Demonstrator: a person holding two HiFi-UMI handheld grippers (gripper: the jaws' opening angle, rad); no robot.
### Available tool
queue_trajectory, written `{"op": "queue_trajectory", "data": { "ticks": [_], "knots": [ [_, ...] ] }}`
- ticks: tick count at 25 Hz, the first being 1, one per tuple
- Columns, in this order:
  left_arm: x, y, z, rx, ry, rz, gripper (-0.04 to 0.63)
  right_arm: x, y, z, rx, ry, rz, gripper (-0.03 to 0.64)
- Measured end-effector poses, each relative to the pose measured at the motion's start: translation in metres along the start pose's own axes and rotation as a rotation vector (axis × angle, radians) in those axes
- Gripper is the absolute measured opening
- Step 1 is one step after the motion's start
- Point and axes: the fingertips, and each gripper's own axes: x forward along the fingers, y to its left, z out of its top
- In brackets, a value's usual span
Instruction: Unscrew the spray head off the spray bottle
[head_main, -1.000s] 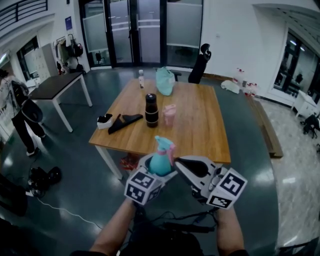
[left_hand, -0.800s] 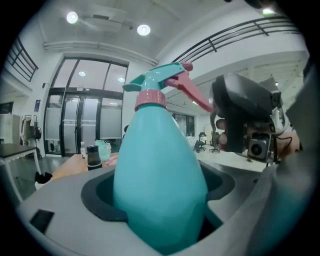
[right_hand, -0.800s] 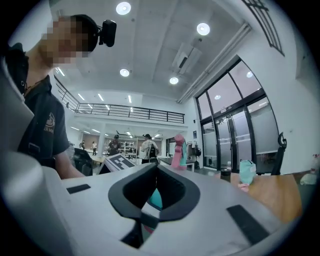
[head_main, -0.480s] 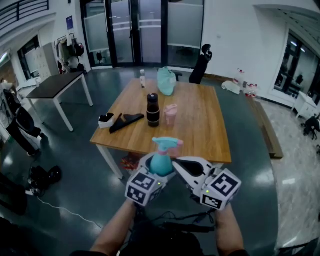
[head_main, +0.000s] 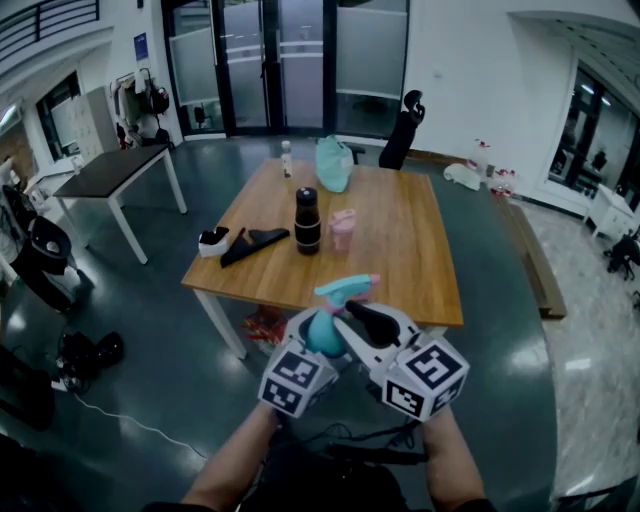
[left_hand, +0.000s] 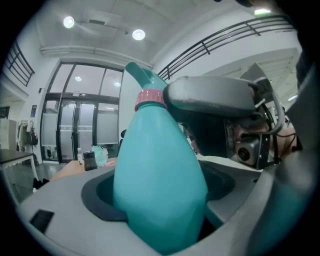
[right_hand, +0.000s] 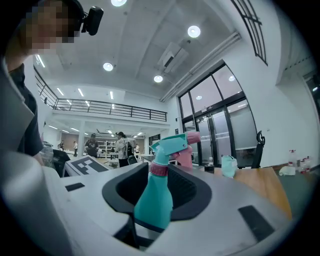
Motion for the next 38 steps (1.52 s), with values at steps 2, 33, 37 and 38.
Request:
{"op": "queue_trajectory", "data": {
  "ticks": [2, 33, 37, 38],
  "knots": [
    [0.001, -0.001, 0.000, 0.001, 0.001, 0.001, 0.437, 0.000, -0.001, 0.000, 0.010, -0.002, -0.008, 0.118],
    [0.005, -0.011, -0.001, 0.022, 0.004, -0.065, 0.437, -0.007, -0.006, -0.002, 0.048, -0.016, 0.077, 0.166],
    [0.010, -0.009, -0.007, 0.036, 0.040, -0.008, 0.437, -0.003, -0.010, -0.005, 0.081, -0.007, 0.013, 0.166],
    [0.010, -0.009, -0.008, 0.040, 0.046, -0.003, 0.437, -0.003, -0.010, -0.006, 0.084, -0.005, 0.004, 0.166]
  ]
}}
